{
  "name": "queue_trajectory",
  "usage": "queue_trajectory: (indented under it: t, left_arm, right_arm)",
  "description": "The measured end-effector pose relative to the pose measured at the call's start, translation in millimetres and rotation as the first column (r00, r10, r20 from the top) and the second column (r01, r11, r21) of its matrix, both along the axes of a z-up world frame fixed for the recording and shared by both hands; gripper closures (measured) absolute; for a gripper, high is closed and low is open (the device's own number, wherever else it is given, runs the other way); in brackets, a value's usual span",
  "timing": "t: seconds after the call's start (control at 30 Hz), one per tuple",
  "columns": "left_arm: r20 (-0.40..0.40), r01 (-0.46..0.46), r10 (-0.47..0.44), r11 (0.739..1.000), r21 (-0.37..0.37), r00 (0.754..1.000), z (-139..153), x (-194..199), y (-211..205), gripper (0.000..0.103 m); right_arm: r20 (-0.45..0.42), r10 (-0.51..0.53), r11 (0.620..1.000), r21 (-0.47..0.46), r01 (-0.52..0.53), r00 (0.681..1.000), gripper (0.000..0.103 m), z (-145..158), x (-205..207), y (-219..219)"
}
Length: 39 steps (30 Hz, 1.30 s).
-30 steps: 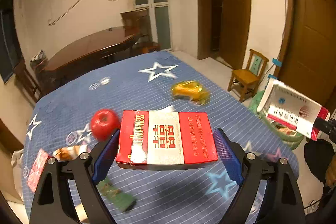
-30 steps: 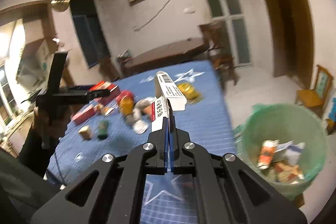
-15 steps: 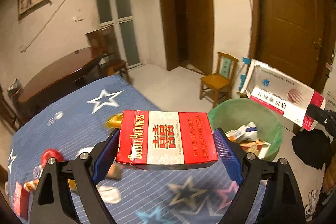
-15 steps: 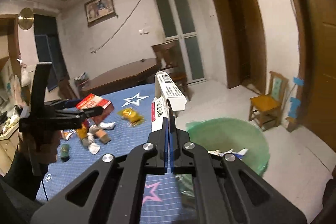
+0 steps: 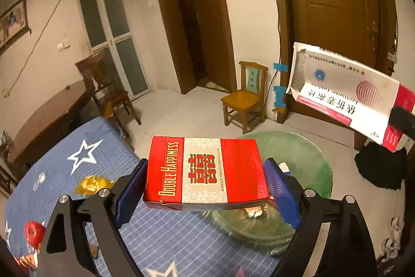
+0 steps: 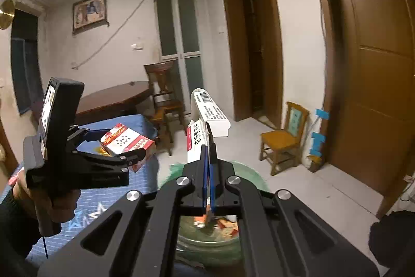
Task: Collect trash
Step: 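Carry both boxes toward the green bin, then open the right tool over the bin while the left tool opens to drop the red box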
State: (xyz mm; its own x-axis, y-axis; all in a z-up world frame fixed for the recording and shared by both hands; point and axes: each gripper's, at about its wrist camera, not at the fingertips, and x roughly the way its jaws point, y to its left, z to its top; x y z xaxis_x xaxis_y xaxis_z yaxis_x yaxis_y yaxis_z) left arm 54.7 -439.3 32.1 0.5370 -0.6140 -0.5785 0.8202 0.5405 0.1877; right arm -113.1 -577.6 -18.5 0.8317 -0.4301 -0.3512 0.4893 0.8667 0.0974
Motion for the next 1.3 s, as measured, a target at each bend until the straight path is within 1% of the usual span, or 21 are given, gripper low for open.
queue_trajectory:
  t: [0.03,0.13,0.33,0.63,0.97,1.3]
  left_arm:
    - [0.008,0.007,-0.007,1.0,0.002,1.0,-3,-3,-7,0.015]
    - [-0.004,0.028,-0.028,1.0,0.004,1.0,-10,-7,-23,0.015]
    - [-0.01,0.064,-0.064,0.998,0.012,0.998,-22,-13,-44,0.015]
    - [-0.026,0.081,-0.081,0.997,0.008,0.996,-32,-8,-39,0.015]
    - [-0.037,0.081,-0.081,0.997,0.014,0.996,-39,-5,-39,0.015]
    - [-0.048,0.073,-0.072,0.997,0.029,0.996,-45,1,-43,0.015]
  right_arm:
    - [-0.006,-0.014,1.0,-0.007,0.014,1.0,0.103,-1,-1,-2]
    - [-0.017,-0.04,0.999,-0.021,0.04,0.999,0.103,-2,-3,-8]
    - [-0.035,-0.075,0.996,-0.041,0.074,0.997,0.103,-5,-4,-15]
    - [-0.062,-0.071,0.997,-0.038,0.069,0.996,0.103,-10,1,-12]
    - [-0.083,-0.053,0.998,-0.025,0.051,0.995,0.103,-3,11,-12]
    - [-0.096,-0.034,0.999,-0.011,0.033,0.995,0.103,-3,20,-20]
